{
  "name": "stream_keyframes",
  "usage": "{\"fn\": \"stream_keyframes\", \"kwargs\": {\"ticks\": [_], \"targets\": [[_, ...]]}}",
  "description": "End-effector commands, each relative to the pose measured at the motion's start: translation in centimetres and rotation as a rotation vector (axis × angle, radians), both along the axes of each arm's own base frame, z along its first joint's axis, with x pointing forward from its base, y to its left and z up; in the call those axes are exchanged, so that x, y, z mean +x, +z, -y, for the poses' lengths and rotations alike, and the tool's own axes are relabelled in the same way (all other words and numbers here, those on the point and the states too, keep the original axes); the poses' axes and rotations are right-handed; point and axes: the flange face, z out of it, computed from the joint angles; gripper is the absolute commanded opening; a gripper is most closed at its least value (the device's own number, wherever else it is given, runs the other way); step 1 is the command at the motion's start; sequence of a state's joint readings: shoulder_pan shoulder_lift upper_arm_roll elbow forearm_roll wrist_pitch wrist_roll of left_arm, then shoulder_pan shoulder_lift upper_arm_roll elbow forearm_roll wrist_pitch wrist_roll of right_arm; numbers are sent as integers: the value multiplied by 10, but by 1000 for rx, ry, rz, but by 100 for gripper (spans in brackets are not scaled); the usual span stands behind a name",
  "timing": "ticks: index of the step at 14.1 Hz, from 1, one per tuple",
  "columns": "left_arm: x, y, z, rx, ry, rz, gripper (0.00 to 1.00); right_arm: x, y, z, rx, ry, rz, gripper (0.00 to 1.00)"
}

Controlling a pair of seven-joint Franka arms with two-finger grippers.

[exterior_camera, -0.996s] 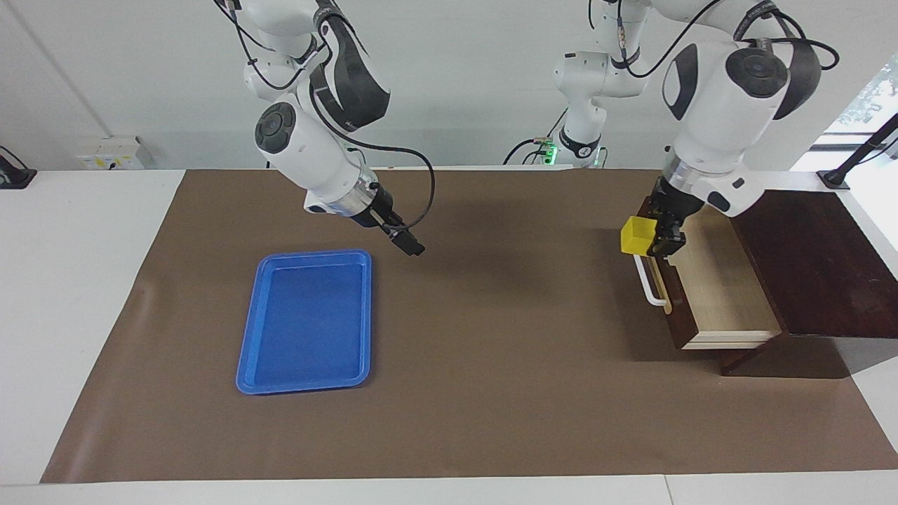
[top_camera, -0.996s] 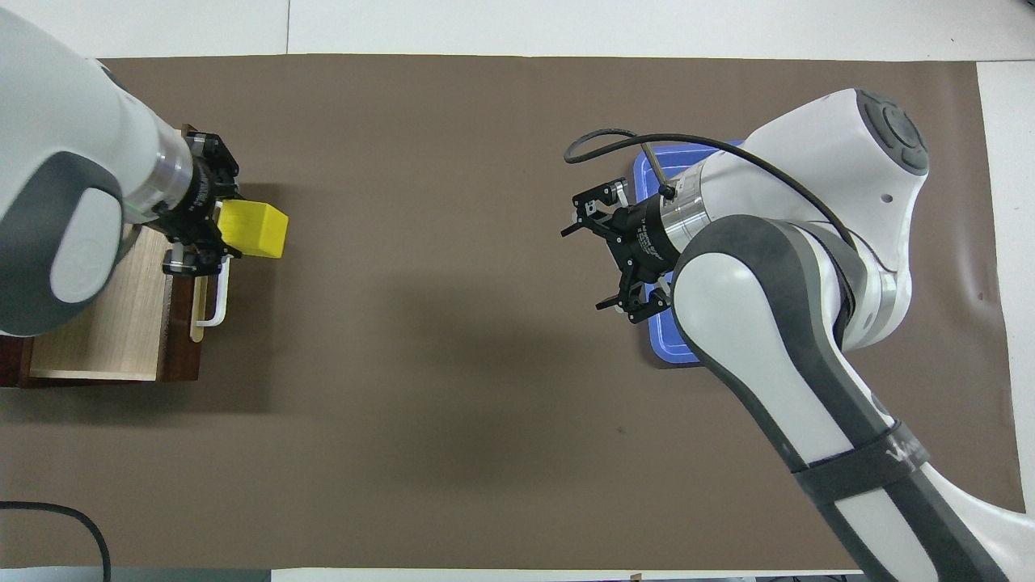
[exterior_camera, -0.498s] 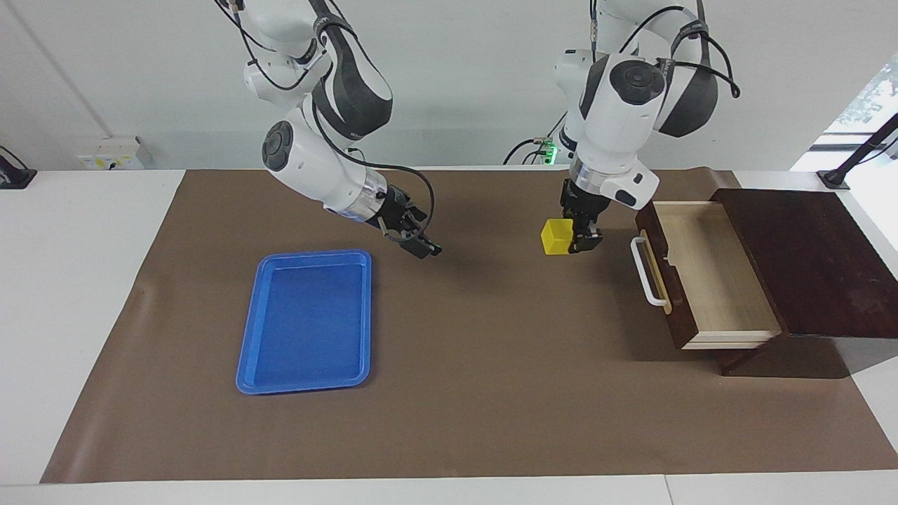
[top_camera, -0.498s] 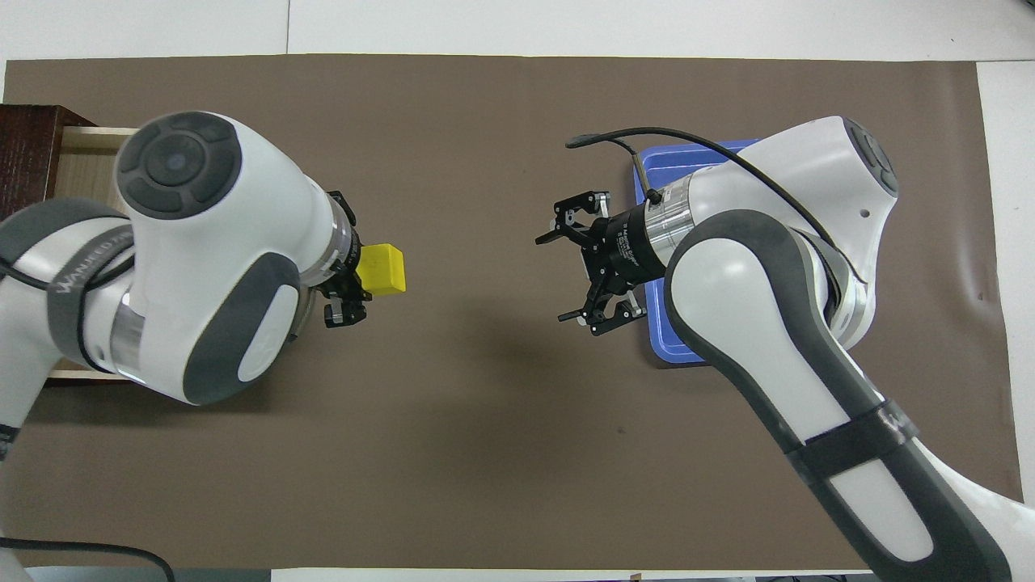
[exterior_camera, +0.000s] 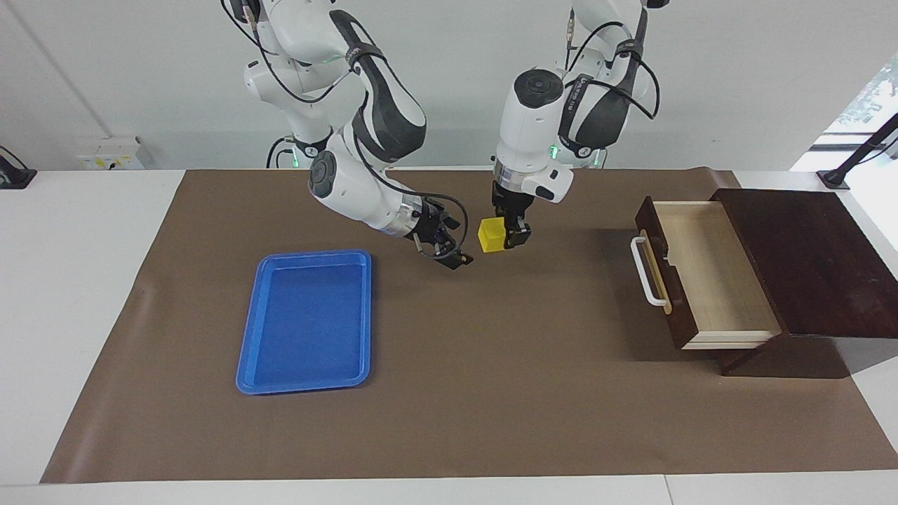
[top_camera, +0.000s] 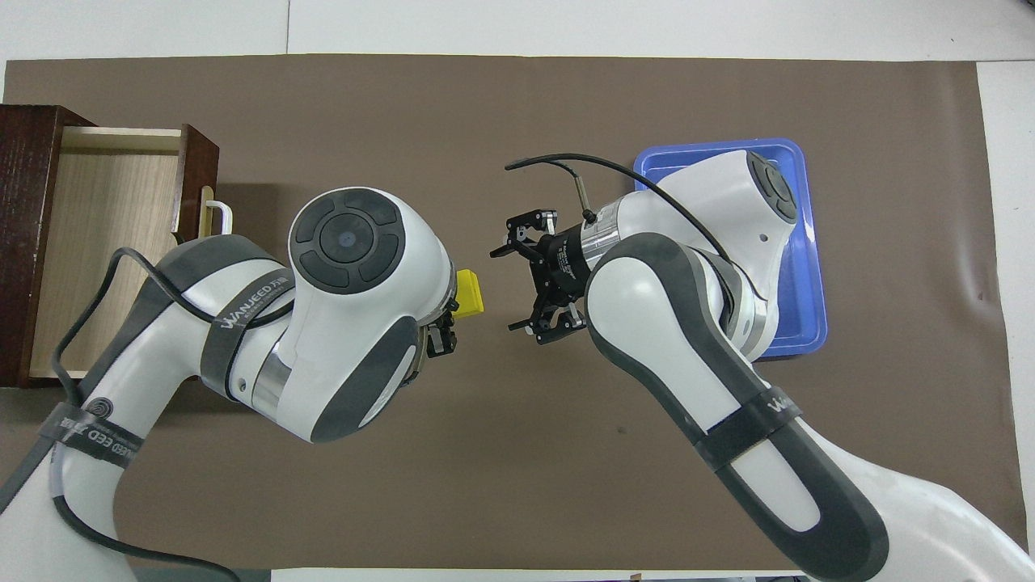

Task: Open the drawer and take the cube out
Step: 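Lift the cube toward the right gripper while the right gripper approaches, then close the right gripper on the yellow cube held by the left gripper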

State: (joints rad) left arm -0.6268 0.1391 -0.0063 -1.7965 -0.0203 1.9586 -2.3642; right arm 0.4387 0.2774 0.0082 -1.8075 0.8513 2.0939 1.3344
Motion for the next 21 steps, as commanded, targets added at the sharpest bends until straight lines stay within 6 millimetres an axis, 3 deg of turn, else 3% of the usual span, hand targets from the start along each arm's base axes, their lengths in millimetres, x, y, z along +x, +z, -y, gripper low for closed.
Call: {"fn": "stream_keyframes", "kwargs": {"ticks": [1,4,10,15,21], "targets": [[-4,1,2,-3,17,11,0,0,2,0,17,-22,-10,100],[-13,-2,13,-2,-3,9,0,4,-17,-3,71,-64,-70,100],[-17,-1,20,-8,4,18,0,-1,-15,-8,90,-44,-82,100],[-18,-6,18,-6,6,15,0,-11,-13,-28,87,-20,-74,100],[-17,-7,14,2,10,6,0,-7,-14,-20,87,-29,-72,100]]}}
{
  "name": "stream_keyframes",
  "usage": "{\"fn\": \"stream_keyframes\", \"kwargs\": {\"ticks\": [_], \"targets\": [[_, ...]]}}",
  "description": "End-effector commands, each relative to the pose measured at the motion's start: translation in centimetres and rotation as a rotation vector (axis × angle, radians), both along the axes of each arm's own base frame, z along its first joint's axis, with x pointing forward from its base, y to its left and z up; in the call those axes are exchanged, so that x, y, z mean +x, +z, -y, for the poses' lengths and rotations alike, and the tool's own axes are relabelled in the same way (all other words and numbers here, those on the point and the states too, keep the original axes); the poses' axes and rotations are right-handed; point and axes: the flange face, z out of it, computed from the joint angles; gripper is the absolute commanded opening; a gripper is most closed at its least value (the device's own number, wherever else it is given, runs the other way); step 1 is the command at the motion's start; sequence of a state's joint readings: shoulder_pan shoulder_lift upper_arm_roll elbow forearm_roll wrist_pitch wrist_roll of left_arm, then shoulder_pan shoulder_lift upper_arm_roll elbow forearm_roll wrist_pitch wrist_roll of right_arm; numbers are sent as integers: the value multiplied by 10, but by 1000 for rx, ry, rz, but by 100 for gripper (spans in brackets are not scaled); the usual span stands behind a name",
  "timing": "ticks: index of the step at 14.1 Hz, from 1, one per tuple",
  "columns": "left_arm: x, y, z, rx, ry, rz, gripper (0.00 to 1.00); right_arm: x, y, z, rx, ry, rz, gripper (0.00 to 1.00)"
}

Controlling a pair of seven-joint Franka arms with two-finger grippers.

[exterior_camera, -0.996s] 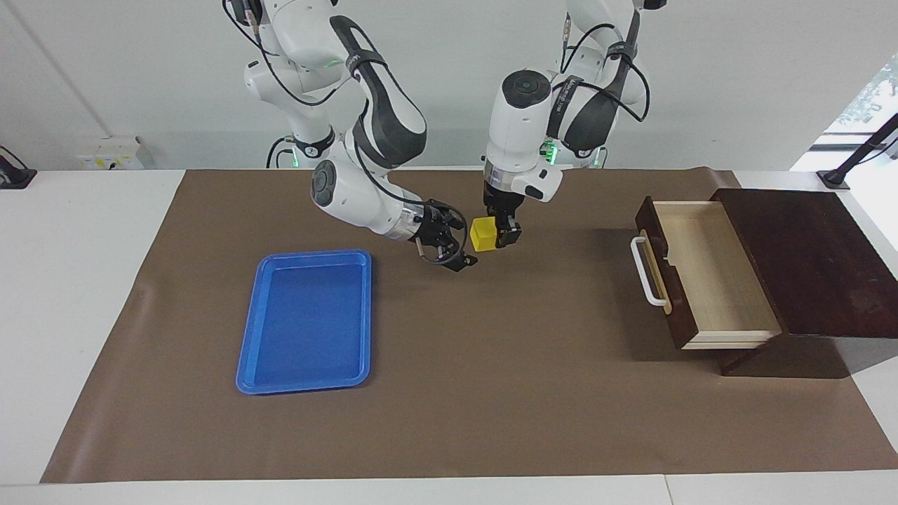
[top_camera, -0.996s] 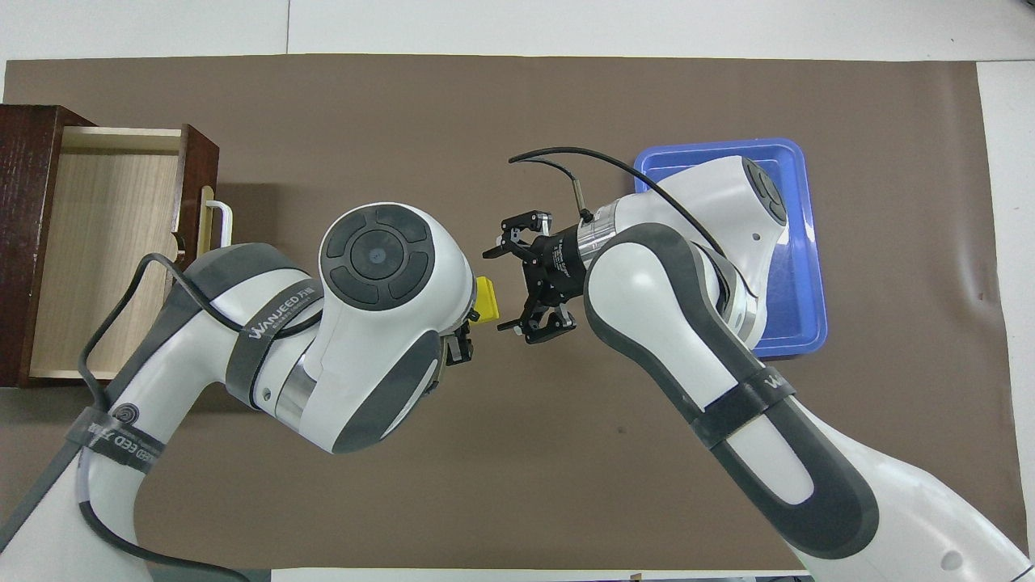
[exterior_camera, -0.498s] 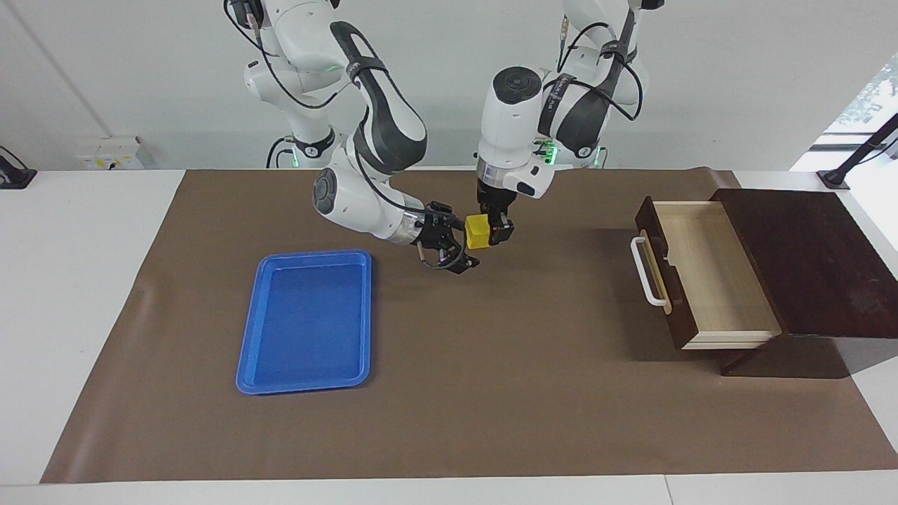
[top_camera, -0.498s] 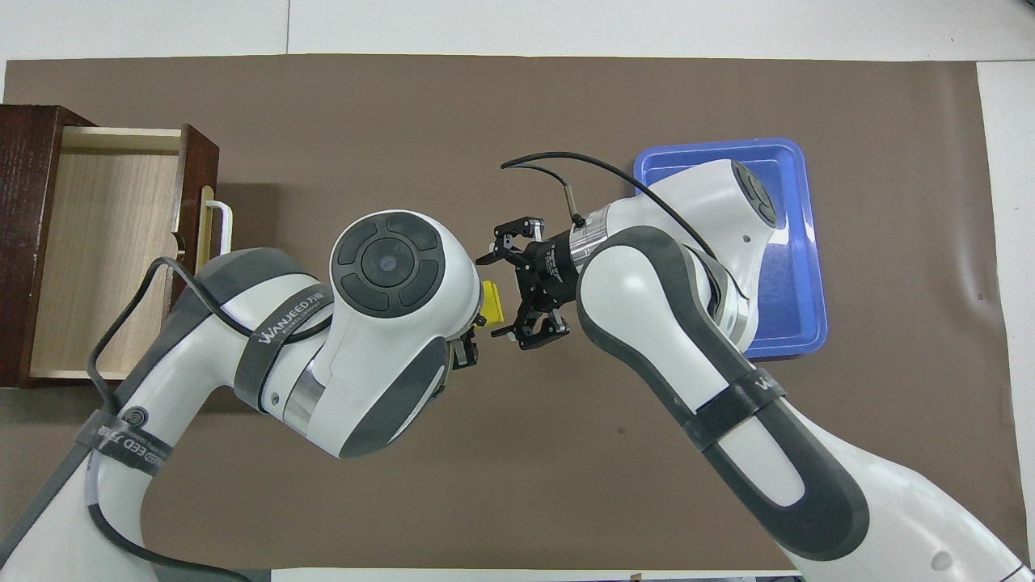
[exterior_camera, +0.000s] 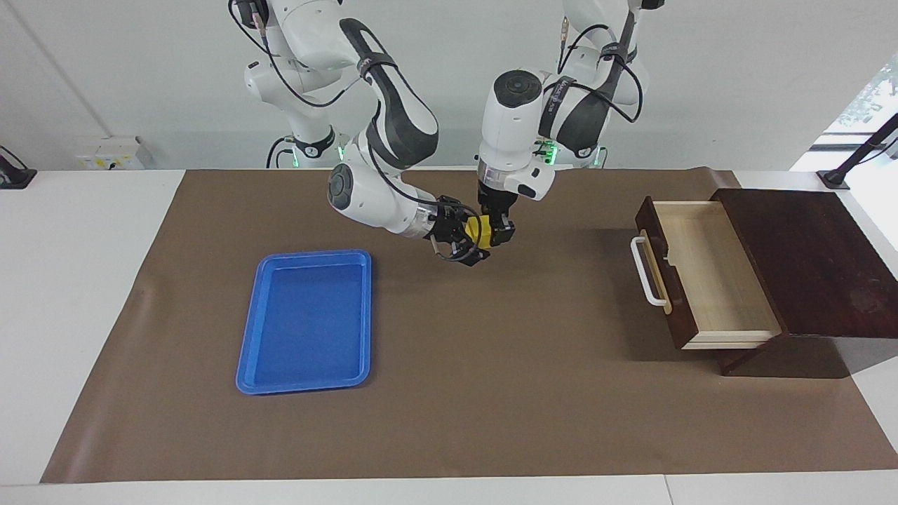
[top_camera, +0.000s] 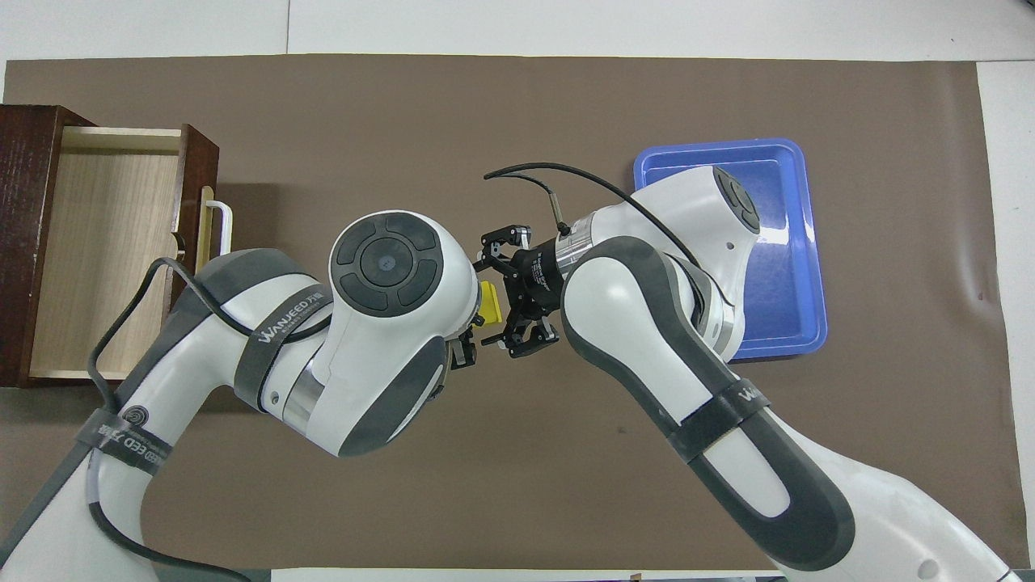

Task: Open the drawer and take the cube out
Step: 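Close the right gripper on the yellow cube held by the left gripper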

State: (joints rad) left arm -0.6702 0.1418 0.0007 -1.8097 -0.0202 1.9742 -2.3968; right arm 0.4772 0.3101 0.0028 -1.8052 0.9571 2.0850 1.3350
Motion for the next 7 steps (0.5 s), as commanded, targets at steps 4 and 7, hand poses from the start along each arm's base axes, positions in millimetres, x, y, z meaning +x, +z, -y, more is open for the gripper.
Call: {"fn": "stream_keyframes", "kwargs": {"ticks": [4,7], "targets": [[-1,-1,-6,6,18,9,0,2,3,4,19,-17,4,100],[-1,-1,-6,8,17,9,0,3,2,5,18,-19,2,90]]}}
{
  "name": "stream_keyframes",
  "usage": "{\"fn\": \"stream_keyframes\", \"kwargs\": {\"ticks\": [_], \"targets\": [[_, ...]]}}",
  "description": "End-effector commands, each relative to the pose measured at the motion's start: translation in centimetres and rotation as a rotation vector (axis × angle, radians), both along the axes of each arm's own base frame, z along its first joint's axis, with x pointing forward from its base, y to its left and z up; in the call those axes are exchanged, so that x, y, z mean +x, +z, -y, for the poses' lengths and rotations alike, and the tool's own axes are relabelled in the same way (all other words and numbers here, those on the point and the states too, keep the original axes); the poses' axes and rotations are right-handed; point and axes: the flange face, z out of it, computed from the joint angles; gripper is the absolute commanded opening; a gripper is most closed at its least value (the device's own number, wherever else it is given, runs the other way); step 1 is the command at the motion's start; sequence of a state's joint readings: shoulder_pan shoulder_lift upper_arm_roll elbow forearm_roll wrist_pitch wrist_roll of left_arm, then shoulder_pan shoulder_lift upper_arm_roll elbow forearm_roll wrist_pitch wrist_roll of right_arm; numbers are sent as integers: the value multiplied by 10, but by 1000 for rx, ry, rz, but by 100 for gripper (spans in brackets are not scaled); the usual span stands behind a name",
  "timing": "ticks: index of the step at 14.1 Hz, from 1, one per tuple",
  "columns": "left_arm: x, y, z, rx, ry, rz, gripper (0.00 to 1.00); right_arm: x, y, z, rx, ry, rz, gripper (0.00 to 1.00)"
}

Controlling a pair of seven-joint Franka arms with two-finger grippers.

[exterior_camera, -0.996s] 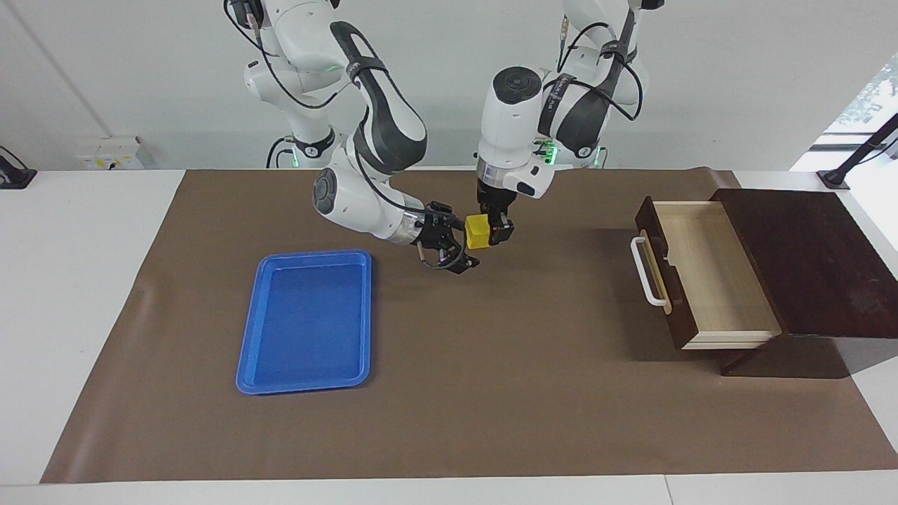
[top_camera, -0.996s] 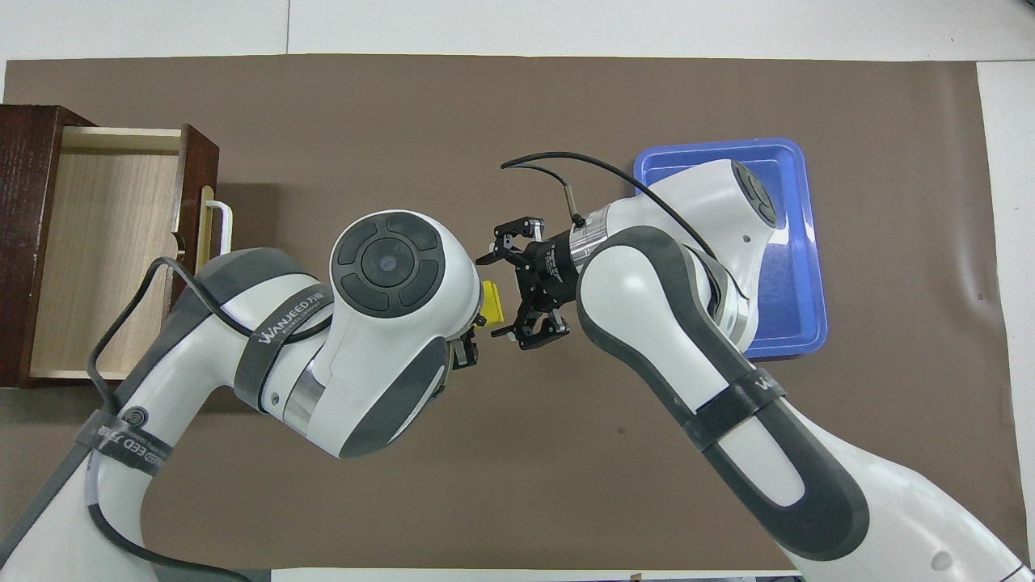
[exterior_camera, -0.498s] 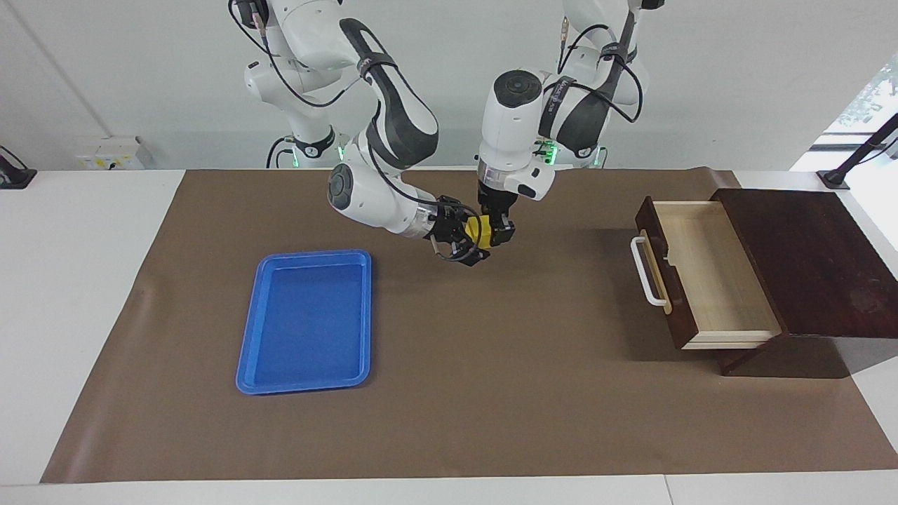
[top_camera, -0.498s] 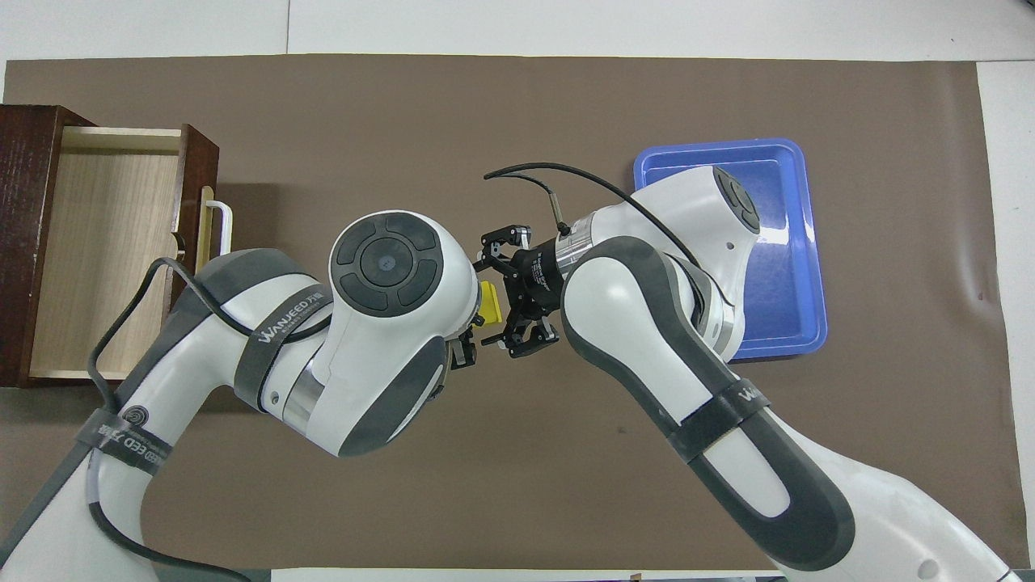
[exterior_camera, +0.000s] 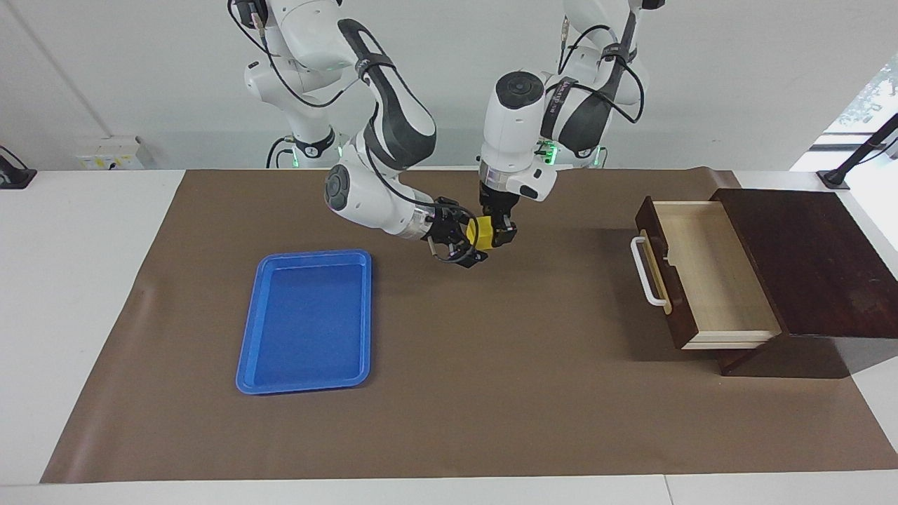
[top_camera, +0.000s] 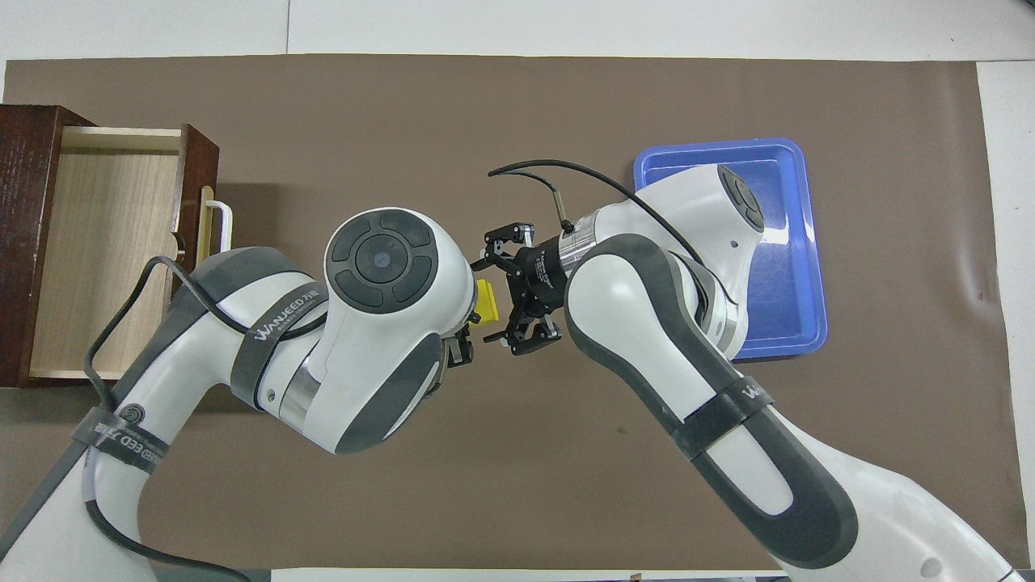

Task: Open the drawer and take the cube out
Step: 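Close the right gripper on the yellow cube held by the left gripper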

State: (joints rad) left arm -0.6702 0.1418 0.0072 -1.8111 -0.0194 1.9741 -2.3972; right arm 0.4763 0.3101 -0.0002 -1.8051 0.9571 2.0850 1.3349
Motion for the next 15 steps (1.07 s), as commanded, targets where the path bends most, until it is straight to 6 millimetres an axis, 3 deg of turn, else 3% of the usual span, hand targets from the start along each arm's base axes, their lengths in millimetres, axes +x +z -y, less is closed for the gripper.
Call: {"fn": "stream_keyframes", "kwargs": {"ticks": [1,2,4,5,10,11,12,13,15], "targets": [[-3,0,-3,4,11,11,0,1,3,2,19,-14,2,80],[-2,0,-4,4,12,11,0,2,3,3,19,-17,1,63],[-2,-1,-4,5,12,10,0,2,3,4,20,-16,-2,4],[-2,-1,-5,4,14,11,0,2,4,3,21,-12,0,0],[-2,-1,-5,13,6,12,0,4,6,3,28,6,29,0],[-1,-1,-6,19,-5,17,8,4,6,3,29,7,30,0],[2,1,-9,20,1,20,65,4,6,3,30,7,30,0],[6,1,-18,38,9,12,100,5,6,4,30,7,30,0],[22,-1,-40,54,23,16,100,6,8,4,32,8,30,0]]}}
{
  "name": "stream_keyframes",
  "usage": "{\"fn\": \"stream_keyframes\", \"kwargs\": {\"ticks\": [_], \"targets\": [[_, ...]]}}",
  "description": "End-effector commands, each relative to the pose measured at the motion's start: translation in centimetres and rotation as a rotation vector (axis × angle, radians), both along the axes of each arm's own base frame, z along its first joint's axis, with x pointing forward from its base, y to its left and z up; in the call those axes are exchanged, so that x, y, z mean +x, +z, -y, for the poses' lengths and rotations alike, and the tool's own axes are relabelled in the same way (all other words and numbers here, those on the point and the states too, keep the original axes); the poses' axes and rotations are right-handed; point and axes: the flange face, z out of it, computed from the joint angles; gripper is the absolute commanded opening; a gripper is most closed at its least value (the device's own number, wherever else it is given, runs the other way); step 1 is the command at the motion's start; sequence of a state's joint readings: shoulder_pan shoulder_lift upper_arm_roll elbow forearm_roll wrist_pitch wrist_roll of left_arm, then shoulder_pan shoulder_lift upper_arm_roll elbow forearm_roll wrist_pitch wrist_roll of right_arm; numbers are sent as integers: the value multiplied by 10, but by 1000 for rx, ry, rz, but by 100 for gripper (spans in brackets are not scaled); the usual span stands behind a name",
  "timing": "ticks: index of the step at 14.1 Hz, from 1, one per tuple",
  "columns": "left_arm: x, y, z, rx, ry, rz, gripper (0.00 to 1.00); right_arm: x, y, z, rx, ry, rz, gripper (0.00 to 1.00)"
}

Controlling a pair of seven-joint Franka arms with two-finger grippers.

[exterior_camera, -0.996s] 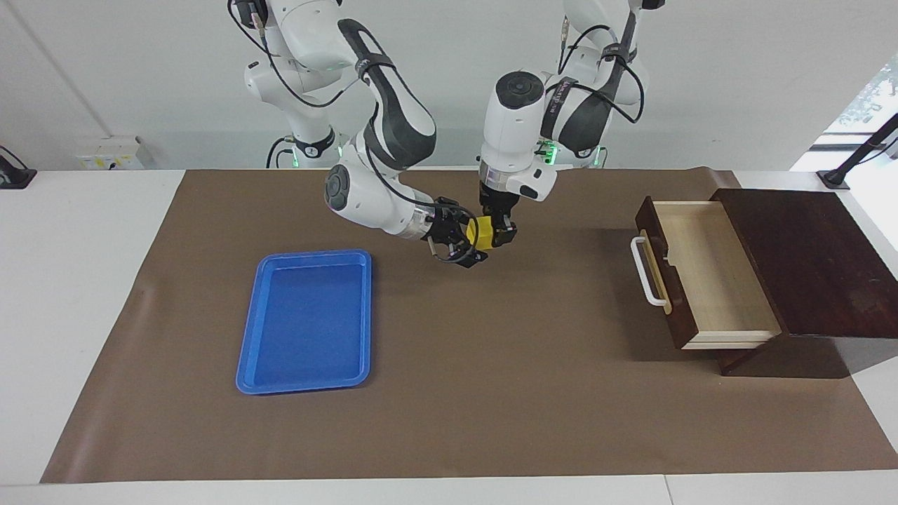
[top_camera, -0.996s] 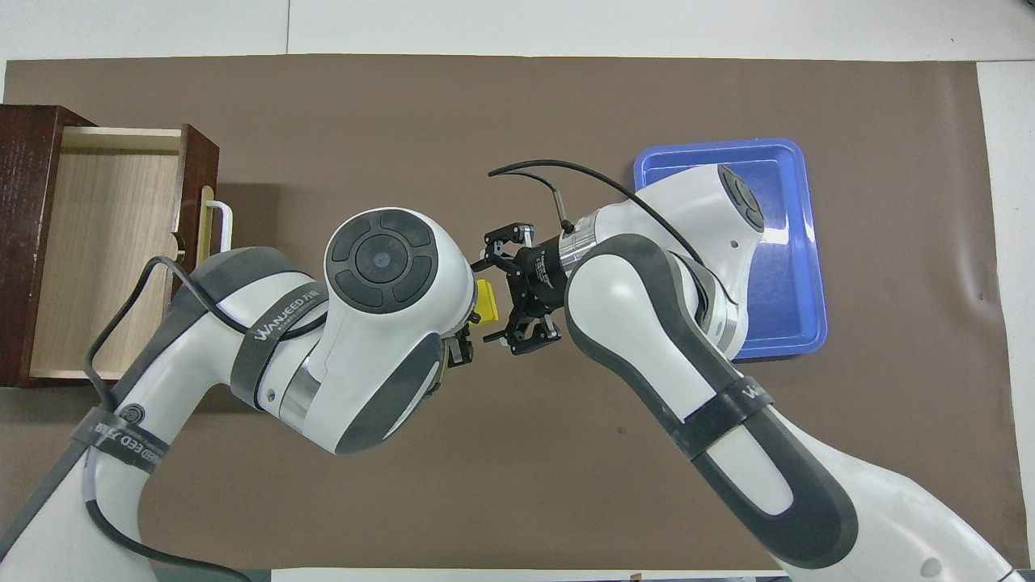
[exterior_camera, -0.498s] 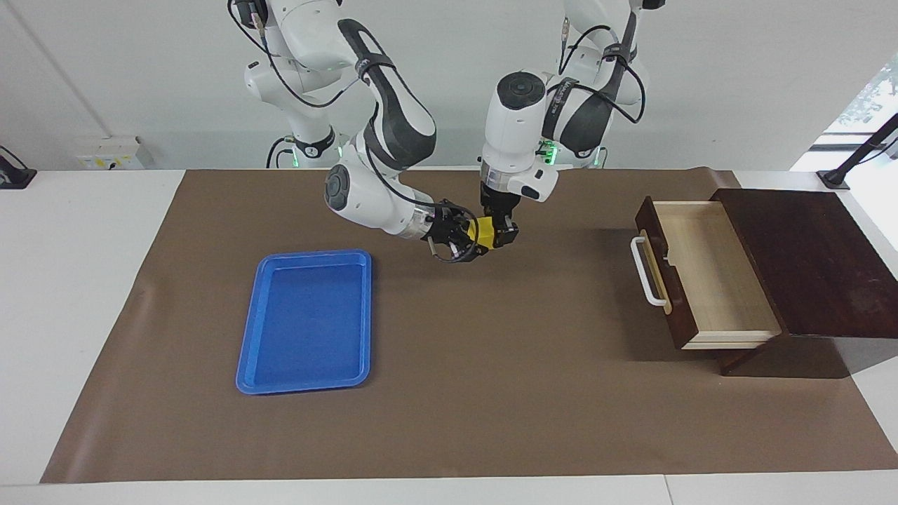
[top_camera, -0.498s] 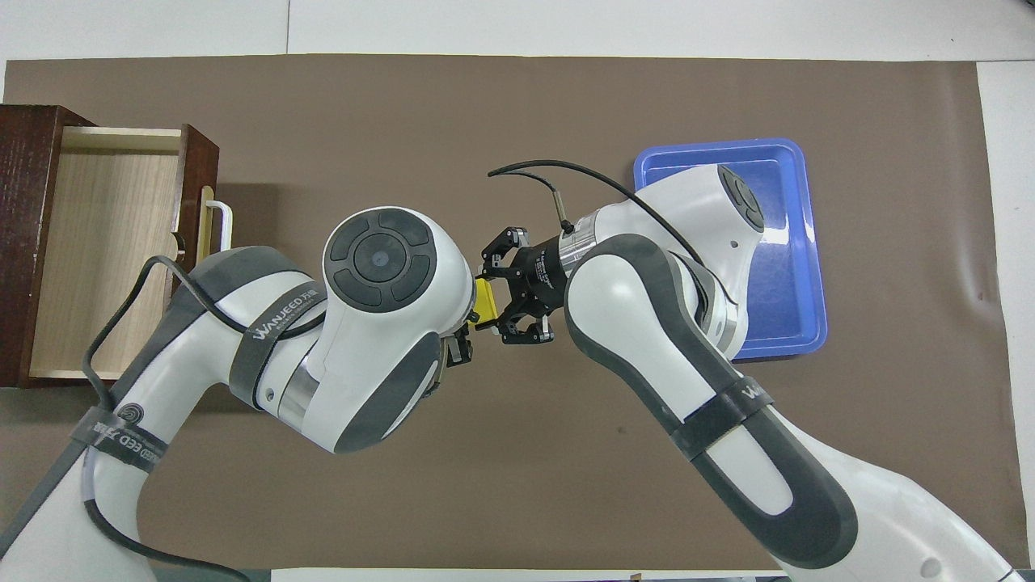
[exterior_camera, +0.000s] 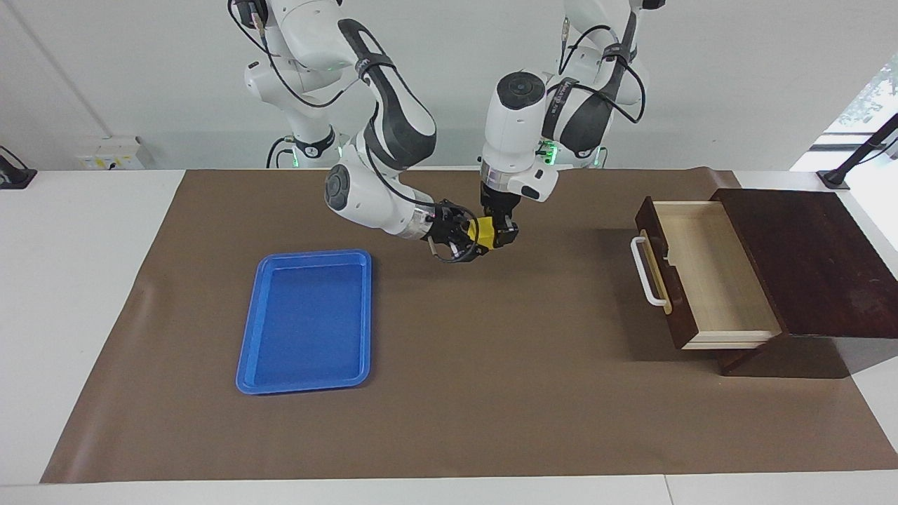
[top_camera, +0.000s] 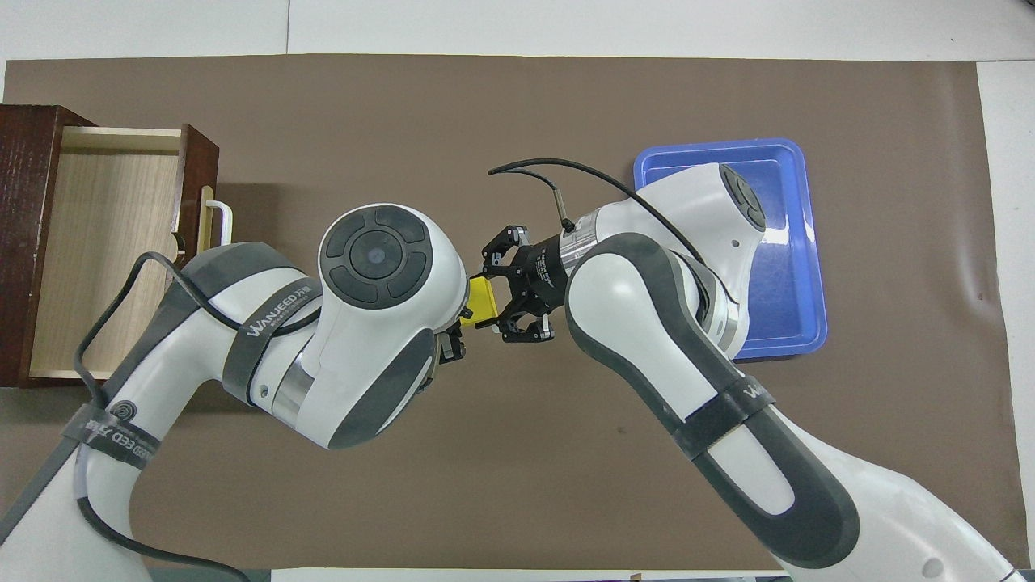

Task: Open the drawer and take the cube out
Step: 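Carry the cube over the blue tray while the left gripper withdraws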

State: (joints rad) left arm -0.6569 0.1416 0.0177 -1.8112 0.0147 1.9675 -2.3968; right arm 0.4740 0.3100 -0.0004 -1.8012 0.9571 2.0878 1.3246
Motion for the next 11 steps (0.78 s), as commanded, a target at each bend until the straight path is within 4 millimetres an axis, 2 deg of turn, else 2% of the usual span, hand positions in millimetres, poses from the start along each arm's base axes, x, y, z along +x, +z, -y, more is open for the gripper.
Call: {"fn": "stream_keyframes", "kwargs": {"ticks": [1,3,5,7,8,11], "targets": [[22,-1,-42,27,19,-5,100,5,7,5,30,3,16,0],[44,-8,-85,30,20,-11,100,11,11,10,34,-7,20,0],[64,-17,-130,33,-48,-7,100,28,18,36,30,-56,37,0],[85,-25,-196,34,-120,0,100,48,19,78,23,-125,41,0],[95,-29,-236,30,-123,28,100,55,17,97,18,-155,39,0],[104,-36,-324,58,-217,33,100,79,5,178,-23,-253,32,0]]}}
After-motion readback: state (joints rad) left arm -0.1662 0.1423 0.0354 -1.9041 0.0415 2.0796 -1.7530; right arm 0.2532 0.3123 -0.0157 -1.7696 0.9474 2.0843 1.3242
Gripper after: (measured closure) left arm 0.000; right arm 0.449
